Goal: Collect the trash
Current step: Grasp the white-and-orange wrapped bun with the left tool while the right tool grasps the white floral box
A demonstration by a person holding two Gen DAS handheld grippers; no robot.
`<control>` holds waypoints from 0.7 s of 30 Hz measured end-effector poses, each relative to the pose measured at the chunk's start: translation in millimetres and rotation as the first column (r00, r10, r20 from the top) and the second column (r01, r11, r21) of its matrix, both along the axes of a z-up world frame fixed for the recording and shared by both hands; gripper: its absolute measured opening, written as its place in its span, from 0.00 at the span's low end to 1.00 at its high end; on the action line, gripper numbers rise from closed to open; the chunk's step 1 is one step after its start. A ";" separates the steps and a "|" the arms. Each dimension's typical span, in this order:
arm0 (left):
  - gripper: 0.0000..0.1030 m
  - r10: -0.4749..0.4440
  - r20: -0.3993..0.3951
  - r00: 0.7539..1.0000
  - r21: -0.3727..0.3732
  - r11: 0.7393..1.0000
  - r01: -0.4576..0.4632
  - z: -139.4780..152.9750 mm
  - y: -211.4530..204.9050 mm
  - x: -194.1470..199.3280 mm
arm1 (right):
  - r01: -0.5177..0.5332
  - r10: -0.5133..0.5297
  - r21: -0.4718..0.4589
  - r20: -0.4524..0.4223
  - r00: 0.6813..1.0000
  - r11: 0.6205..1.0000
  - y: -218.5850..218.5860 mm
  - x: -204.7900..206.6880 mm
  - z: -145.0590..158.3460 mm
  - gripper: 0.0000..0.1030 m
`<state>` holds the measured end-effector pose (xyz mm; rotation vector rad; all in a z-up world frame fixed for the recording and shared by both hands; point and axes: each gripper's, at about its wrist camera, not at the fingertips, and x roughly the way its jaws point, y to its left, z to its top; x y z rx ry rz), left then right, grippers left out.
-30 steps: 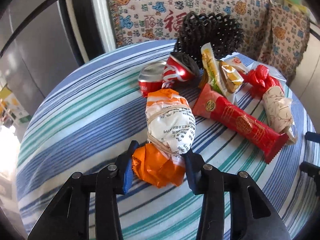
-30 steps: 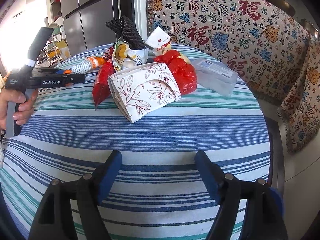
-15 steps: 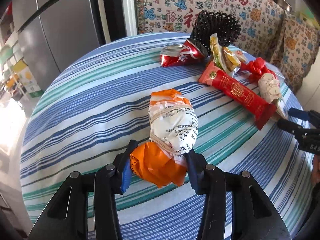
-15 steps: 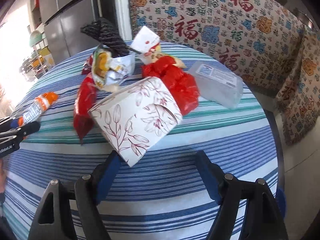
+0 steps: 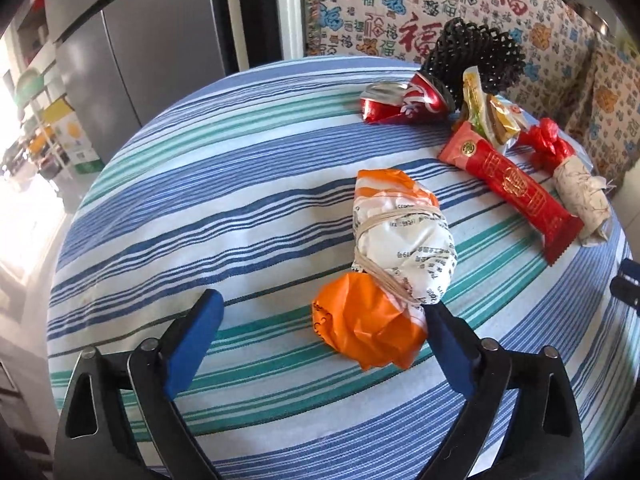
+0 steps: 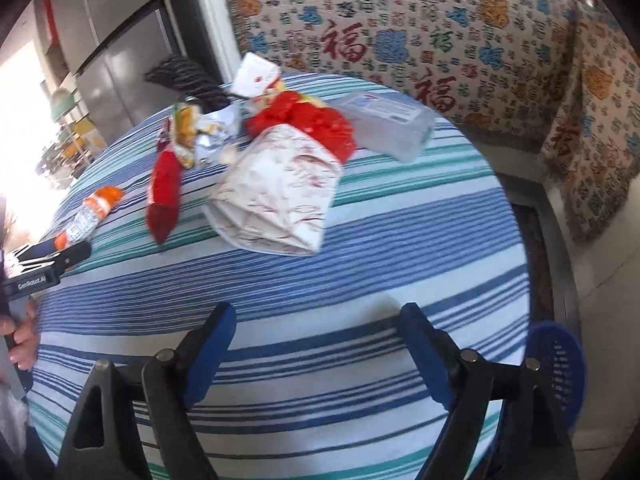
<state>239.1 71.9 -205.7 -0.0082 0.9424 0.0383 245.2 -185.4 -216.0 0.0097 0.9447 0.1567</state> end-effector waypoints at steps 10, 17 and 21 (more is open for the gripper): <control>1.00 -0.202 -0.013 0.979 -0.002 0.979 0.202 -0.4 -20.0 -0.8 | 0.096 -0.097 0.054 0.010 0.995 0.994 17.0 46.1 -4.5 0.89; 0.98 -0.191 -0.009 0.981 0.001 0.982 0.191 1.1 -28.9 11.3 | 0.134 -0.136 0.050 0.029 0.990 0.990 18.8 70.6 -5.6 0.83; 0.63 -0.214 0.037 0.976 0.002 0.977 0.214 4.8 -35.1 12.7 | 0.105 -0.107 0.050 0.033 0.994 0.993 11.4 68.6 -4.7 0.65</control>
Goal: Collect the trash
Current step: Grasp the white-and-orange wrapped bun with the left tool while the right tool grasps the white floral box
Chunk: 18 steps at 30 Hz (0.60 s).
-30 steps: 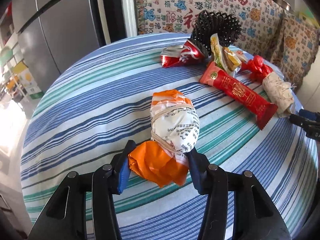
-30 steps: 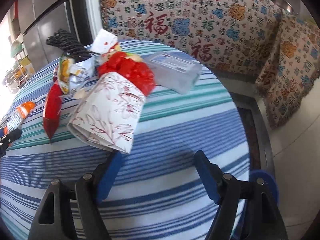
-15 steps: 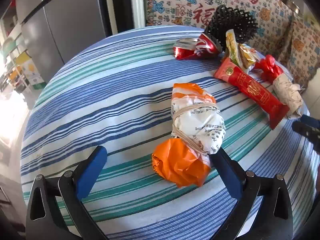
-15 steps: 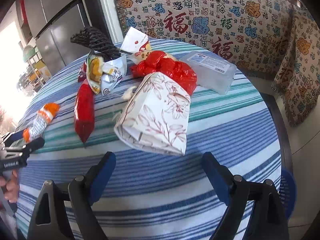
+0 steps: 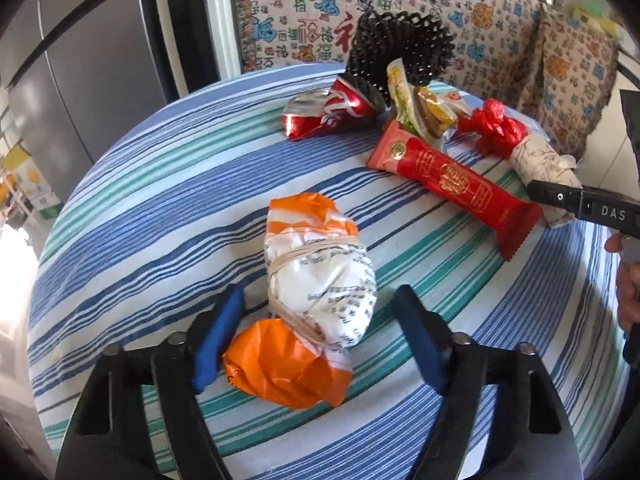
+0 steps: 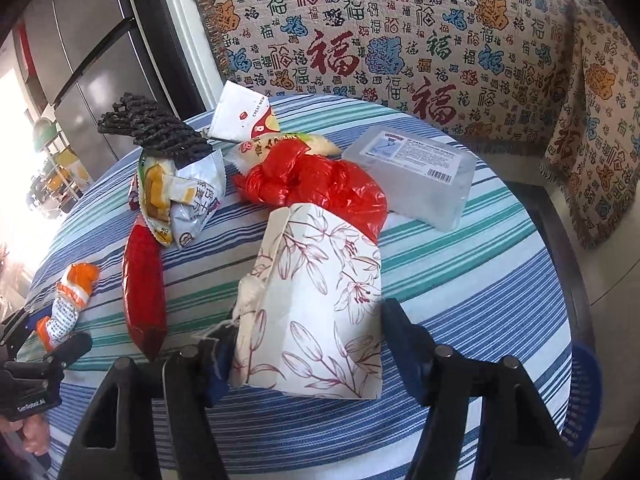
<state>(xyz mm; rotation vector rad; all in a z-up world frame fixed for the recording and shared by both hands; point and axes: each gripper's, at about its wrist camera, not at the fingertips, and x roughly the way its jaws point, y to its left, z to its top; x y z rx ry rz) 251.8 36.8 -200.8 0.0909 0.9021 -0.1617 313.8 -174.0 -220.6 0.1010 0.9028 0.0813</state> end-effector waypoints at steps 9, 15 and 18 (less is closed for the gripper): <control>0.46 -0.014 0.038 0.999 0.038 0.999 0.013 6.9 -11.9 -14.8 | -0.063 0.064 -0.035 0.015 0.998 0.997 -11.3 -29.2 10.6 0.64; 0.46 -0.003 0.020 1.000 -0.047 0.999 0.004 9.2 -12.6 -18.0 | -0.071 0.072 -0.048 0.017 0.997 0.996 -26.4 -46.9 16.4 0.64; 0.46 0.006 0.005 1.000 -0.070 0.998 -0.005 6.9 -15.7 -18.3 | -0.093 0.095 -0.065 0.031 0.995 0.994 -26.2 -56.6 21.5 0.64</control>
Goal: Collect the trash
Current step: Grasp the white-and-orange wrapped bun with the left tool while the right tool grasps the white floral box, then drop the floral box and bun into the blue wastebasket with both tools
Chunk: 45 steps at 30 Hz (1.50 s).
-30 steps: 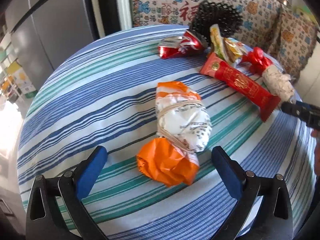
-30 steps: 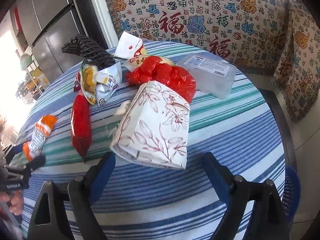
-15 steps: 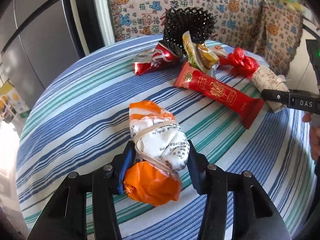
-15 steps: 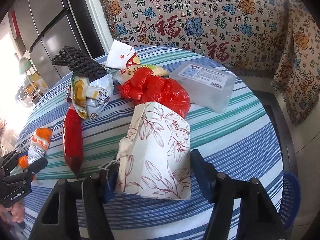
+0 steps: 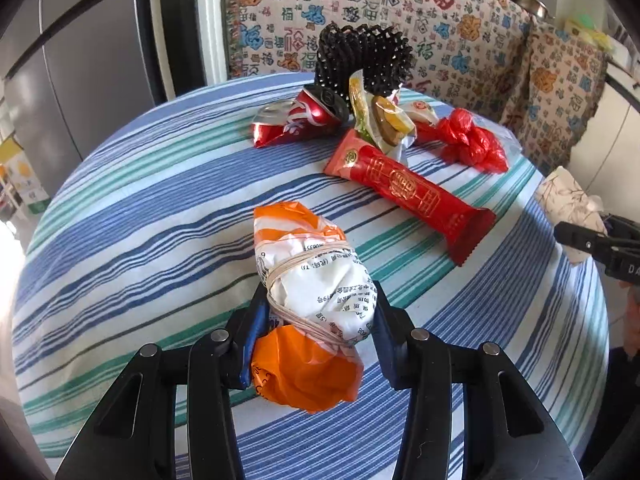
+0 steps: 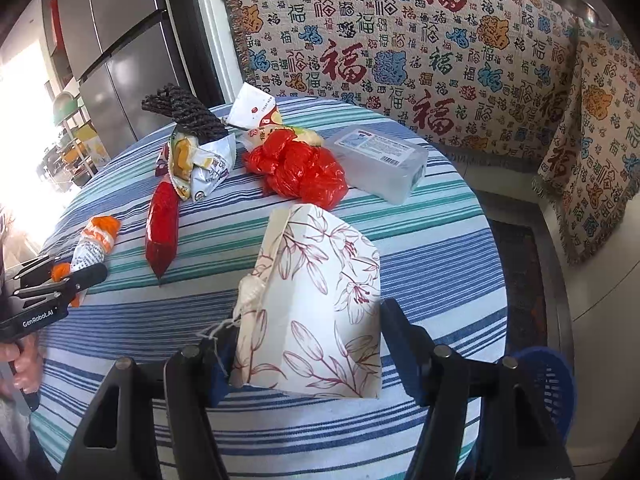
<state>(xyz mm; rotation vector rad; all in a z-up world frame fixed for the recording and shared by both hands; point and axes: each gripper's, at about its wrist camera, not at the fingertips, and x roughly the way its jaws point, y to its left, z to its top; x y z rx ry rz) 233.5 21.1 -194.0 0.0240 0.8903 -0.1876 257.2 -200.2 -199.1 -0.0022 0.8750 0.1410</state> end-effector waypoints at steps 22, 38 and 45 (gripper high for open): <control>0.46 -0.024 0.005 1.000 -0.096 0.995 0.024 18.3 -29.6 -16.3 | 0.053 -0.052 -0.013 0.095 0.994 0.998 -61.5 -51.2 25.3 0.65; 0.46 -0.422 0.051 0.905 -0.212 0.881 0.423 79.2 -242.6 -46.0 | 0.370 -0.365 -0.057 0.085 0.927 0.927 -239.9 -121.3 31.9 0.65; 0.46 -0.546 0.003 0.838 -0.238 0.813 0.531 57.8 -354.5 -36.7 | 0.416 -0.415 -0.073 0.031 0.909 0.906 -283.9 -143.2 12.6 0.65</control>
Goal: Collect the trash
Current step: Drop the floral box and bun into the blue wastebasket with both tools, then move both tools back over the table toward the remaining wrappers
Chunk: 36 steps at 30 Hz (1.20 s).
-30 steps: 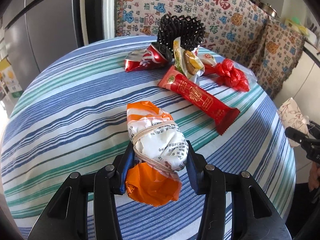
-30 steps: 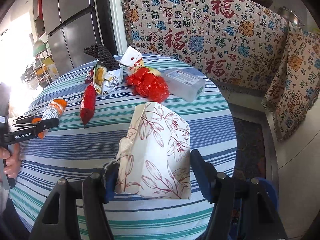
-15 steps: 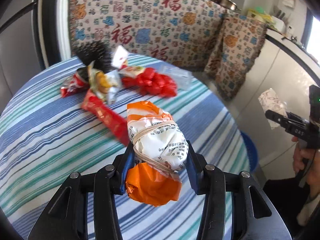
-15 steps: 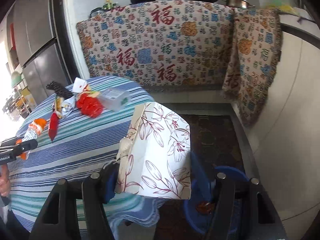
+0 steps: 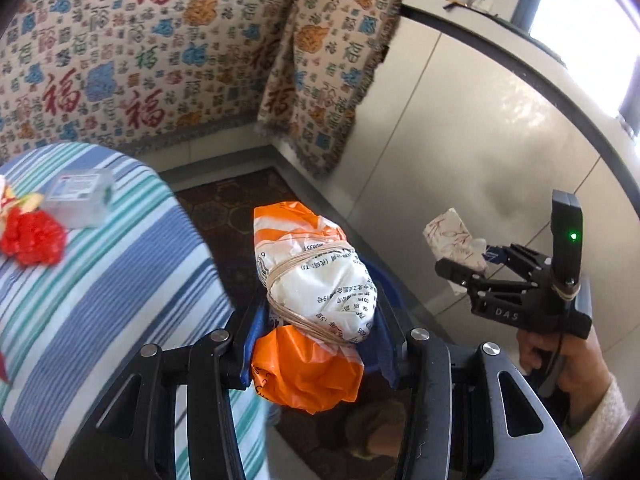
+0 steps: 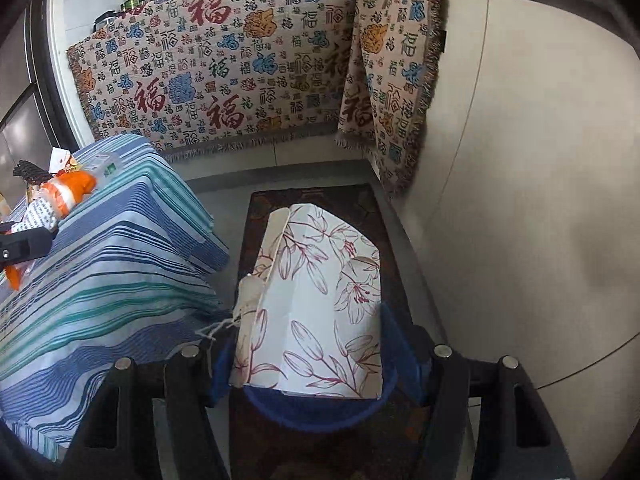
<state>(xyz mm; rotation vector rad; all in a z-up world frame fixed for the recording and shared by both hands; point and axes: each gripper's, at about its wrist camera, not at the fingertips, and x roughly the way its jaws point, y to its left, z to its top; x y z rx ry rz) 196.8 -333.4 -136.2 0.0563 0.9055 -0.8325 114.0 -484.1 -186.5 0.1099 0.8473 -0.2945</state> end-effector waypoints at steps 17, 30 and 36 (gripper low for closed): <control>0.61 -0.073 -0.097 0.993 0.069 0.994 0.080 -66.6 -131.3 37.8 | -0.007 0.008 0.006 -0.094 0.996 1.000 -40.7 17.3 -41.1 0.67; 0.80 -0.019 -0.049 0.999 0.025 0.999 0.020 -46.1 -110.1 38.5 | 0.037 -0.038 -0.077 -0.016 0.999 0.996 -41.6 12.9 -15.1 0.76; 0.85 0.056 0.047 0.997 0.010 0.998 -0.056 -0.4 -23.9 0.8 | -0.004 0.024 -0.125 0.163 0.986 0.992 -3.0 13.7 33.3 0.76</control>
